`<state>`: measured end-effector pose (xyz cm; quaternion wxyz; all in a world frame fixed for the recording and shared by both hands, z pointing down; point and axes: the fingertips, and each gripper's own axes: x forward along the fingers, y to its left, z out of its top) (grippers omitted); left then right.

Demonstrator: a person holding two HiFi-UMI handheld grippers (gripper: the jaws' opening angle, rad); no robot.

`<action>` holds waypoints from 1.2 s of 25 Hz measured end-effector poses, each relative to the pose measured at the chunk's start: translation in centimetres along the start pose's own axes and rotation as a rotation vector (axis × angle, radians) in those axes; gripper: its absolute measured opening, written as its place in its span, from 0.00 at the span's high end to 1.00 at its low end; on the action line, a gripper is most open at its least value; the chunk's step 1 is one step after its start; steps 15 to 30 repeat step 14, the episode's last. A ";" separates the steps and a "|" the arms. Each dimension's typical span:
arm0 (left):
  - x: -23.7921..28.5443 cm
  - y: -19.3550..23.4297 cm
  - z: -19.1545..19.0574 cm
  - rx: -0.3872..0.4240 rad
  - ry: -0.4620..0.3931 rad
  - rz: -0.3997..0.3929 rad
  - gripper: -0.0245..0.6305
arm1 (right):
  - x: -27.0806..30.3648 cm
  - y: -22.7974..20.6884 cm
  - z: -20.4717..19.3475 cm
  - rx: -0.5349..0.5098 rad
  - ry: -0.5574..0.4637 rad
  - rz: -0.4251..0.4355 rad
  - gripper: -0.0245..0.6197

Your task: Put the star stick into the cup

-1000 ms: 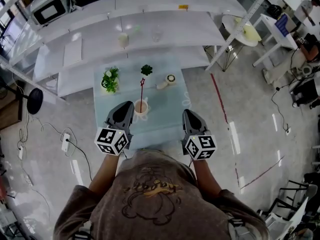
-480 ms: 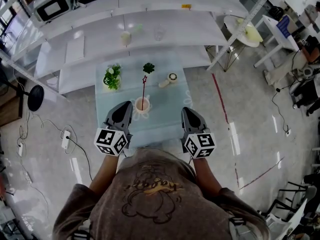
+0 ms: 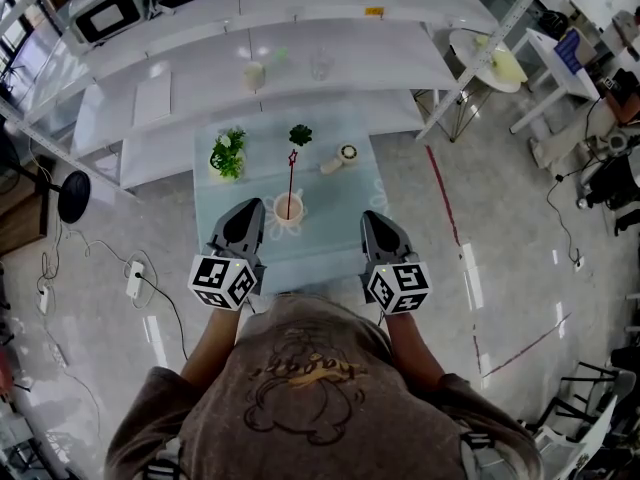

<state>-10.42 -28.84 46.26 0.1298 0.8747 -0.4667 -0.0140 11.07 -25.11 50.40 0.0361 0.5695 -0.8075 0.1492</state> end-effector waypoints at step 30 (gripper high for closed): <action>0.2 1.0 -0.2 -0.035 -0.004 0.038 0.93 | 0.3 -0.4 0.4 0.012 -0.008 -0.011 0.96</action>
